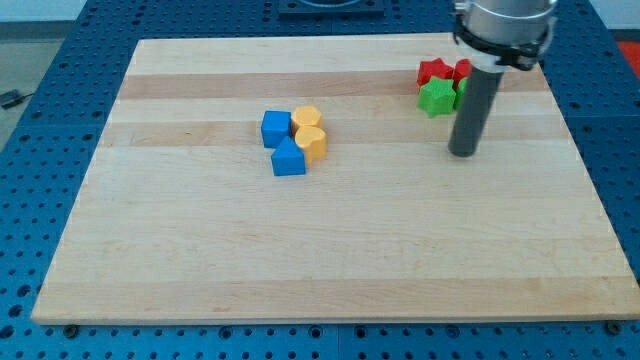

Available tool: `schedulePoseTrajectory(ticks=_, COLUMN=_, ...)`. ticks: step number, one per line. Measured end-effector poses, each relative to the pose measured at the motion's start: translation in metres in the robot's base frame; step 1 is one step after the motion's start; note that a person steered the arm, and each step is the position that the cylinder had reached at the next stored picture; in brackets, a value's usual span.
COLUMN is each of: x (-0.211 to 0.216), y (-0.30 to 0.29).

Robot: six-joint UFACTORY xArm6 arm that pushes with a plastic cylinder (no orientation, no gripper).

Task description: Separate the red blocks from the green blocks

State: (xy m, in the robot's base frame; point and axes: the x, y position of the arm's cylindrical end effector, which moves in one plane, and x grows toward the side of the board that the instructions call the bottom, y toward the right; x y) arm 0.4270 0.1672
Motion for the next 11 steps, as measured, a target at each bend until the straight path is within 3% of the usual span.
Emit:
schedulePoseTrajectory(ticks=2, x=-0.001, y=0.107)
schedulePoseTrajectory(ticks=3, x=-0.046, y=0.135)
schedulePoseTrajectory(ticks=5, x=-0.121, y=0.135)
schedulePoseTrajectory(ticks=11, x=-0.123, y=-0.111)
